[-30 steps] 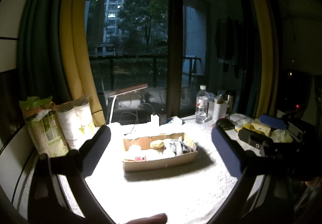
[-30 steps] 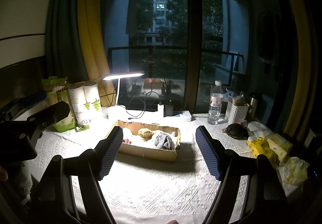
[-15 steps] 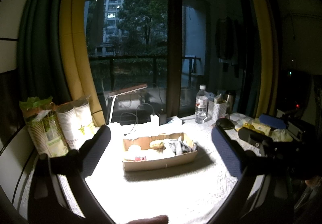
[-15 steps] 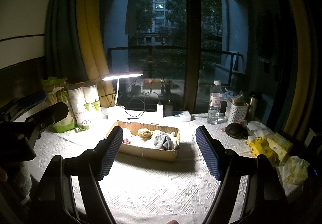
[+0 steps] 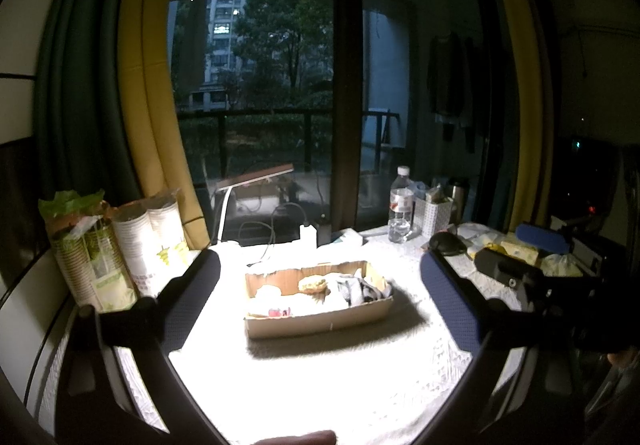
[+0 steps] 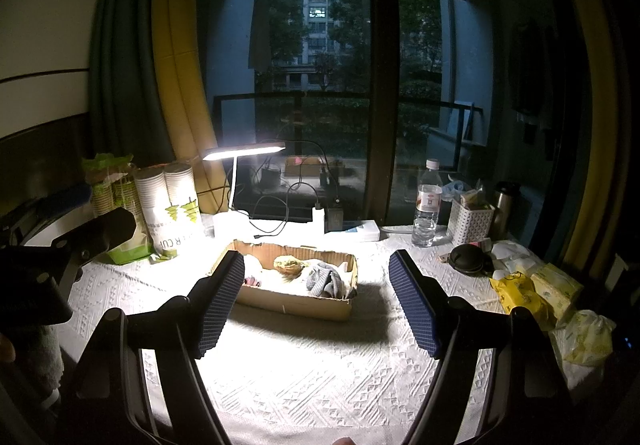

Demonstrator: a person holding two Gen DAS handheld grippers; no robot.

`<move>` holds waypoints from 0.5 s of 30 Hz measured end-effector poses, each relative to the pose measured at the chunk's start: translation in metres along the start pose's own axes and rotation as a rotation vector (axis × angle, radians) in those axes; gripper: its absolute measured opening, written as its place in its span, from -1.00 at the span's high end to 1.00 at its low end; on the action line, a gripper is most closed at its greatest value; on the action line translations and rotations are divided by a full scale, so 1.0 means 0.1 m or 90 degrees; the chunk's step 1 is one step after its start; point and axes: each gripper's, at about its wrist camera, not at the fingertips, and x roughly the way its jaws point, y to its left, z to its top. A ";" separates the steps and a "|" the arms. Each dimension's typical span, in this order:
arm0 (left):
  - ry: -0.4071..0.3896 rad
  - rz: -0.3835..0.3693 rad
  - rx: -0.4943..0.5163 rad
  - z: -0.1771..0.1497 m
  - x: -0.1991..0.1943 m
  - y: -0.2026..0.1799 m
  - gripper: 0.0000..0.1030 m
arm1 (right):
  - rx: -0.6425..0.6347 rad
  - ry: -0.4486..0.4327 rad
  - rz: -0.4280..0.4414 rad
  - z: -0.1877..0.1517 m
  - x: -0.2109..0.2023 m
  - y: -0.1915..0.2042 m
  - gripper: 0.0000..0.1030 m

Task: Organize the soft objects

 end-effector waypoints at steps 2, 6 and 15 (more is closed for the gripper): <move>0.000 0.002 0.000 0.00 0.00 0.01 -0.96 | -0.001 0.001 0.001 0.00 0.00 0.00 -0.51; 0.001 0.001 0.000 0.00 0.00 0.02 -0.96 | -0.003 0.003 0.000 0.00 0.01 0.01 -0.51; 0.006 0.001 -0.001 -0.05 0.01 0.05 -0.96 | -0.002 0.002 0.000 0.00 0.02 0.01 -0.51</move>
